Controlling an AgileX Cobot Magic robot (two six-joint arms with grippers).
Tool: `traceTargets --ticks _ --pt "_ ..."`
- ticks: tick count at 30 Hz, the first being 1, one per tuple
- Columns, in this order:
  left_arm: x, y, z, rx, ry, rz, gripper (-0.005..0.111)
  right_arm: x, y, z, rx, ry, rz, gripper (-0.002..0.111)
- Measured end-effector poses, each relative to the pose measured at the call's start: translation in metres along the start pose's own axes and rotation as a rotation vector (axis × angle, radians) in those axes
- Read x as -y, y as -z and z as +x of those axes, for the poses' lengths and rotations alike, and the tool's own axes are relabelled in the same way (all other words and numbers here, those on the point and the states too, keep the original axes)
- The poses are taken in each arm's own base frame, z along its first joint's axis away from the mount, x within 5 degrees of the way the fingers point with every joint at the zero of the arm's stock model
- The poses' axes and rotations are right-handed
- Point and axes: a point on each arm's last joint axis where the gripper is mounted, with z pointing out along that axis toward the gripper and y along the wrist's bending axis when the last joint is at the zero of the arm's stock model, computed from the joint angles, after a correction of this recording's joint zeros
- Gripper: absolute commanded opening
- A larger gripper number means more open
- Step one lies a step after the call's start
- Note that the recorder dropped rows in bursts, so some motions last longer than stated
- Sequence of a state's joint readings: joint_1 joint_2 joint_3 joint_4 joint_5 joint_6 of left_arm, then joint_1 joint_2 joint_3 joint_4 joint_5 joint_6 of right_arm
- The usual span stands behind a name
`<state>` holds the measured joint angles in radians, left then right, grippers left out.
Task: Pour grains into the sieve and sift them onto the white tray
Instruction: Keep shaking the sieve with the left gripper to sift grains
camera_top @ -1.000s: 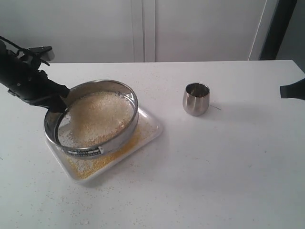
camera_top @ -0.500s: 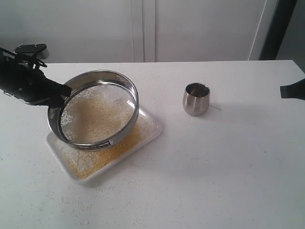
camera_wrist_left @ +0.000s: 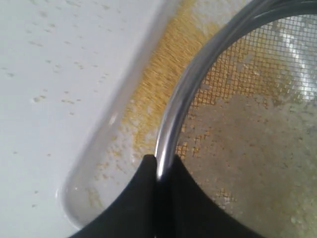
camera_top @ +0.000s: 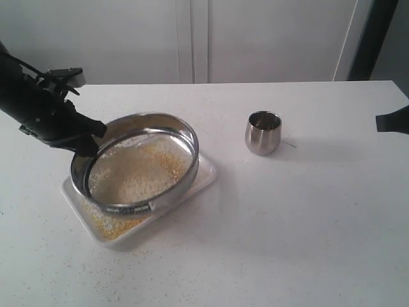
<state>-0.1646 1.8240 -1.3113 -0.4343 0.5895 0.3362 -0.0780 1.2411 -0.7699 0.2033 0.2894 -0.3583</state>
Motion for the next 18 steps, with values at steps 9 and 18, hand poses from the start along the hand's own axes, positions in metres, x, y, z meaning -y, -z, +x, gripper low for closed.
traceTargets --ticks 9,18 --pt "0.0 0.001 0.01 -0.224 -0.073 0.003 0.0 0.0 0.0 0.0 0.0 0.0 0.0 0.0" --pt "0.002 -0.005 -0.003 -0.166 -0.1 -0.071 0.0 0.0 0.0 0.0 0.0 0.0 0.0 0.0"
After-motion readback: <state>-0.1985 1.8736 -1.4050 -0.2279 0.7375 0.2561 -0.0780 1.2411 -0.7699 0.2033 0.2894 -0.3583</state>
